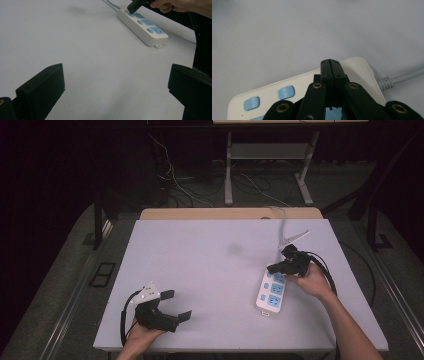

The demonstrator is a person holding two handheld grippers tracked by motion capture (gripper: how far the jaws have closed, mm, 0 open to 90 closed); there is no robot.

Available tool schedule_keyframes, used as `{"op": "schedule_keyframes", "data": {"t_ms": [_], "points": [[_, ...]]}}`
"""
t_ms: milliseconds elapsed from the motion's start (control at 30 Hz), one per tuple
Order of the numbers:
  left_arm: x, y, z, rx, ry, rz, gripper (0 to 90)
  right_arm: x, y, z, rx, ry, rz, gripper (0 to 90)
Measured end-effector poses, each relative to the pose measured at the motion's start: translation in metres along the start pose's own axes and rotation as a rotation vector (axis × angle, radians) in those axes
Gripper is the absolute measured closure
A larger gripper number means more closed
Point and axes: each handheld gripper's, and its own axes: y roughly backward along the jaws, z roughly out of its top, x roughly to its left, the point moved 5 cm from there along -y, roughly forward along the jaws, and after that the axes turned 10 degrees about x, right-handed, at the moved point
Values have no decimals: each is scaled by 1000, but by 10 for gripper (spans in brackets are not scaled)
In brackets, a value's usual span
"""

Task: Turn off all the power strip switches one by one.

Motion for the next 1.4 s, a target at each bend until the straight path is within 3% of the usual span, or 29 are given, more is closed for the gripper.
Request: {"op": "schedule_keyframes", "data": {"t_ms": [267, 467, 667, 833, 933, 1400], "points": [[-1, 0, 0, 1, 1, 0, 0, 2, 9, -1, -26, -7, -3, 894], [-2, 0, 0, 0, -1, -1, 0, 4, 22, -4, -58, -38, -5, 762], [-3, -1, 1, -2, -2, -4, 0, 7, 39, -9, -132, -90, -42, 444], [-4, -1, 1, -4, -3, -6, 0, 12, 51, -14, -163, -116, -65, 105], [-4, 0, 1, -8, -2, -7, 0, 17, 56, -19, -179, -118, -79, 7], [-4, 0, 2, -13, 0, -3, 0, 41, 66, -57, -259, -137, -9, 1]]}}
